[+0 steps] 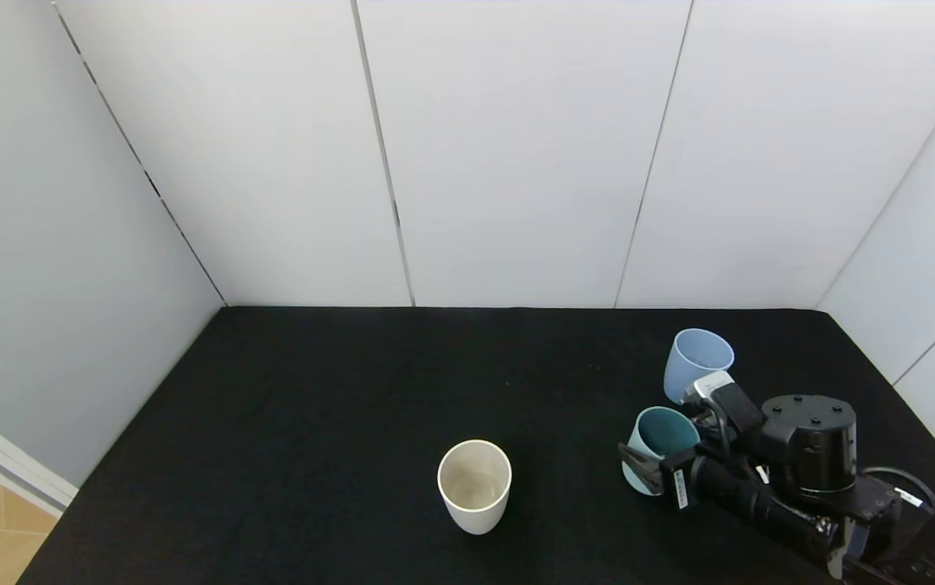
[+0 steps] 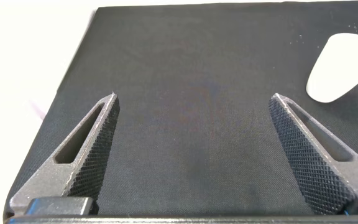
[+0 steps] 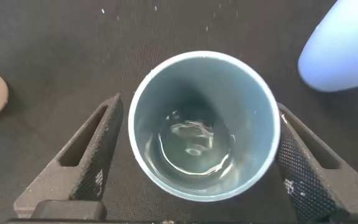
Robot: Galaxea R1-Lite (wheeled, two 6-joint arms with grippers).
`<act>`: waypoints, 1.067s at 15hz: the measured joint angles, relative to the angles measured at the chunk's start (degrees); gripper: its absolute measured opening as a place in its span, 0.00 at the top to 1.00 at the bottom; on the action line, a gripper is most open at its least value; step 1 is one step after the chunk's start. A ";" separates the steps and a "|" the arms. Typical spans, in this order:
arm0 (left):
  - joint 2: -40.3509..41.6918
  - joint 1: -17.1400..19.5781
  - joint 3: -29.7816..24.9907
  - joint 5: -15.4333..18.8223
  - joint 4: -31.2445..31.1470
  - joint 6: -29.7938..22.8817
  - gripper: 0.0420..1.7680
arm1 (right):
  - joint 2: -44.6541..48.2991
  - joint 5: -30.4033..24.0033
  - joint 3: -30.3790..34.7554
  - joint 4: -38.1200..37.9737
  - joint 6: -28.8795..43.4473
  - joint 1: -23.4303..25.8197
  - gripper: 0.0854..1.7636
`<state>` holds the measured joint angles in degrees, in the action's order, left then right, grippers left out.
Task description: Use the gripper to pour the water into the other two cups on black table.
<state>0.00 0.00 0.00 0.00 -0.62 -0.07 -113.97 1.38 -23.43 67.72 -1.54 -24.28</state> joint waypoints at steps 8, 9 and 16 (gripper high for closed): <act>0.00 0.00 0.00 0.00 0.00 -0.02 0.03 | 12.48 0.29 0.00 -9.56 -0.04 -0.66 0.05; 0.00 0.00 0.00 0.00 0.00 0.00 0.03 | 15.02 0.41 0.17 -11.30 0.02 -0.68 0.05; 0.00 0.00 0.00 0.00 0.00 0.00 0.03 | 36.85 5.62 1.41 -30.60 0.28 -0.29 0.04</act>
<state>0.00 0.00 0.00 0.00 -0.62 -0.07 -77.12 7.00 -22.02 37.12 -1.26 -24.58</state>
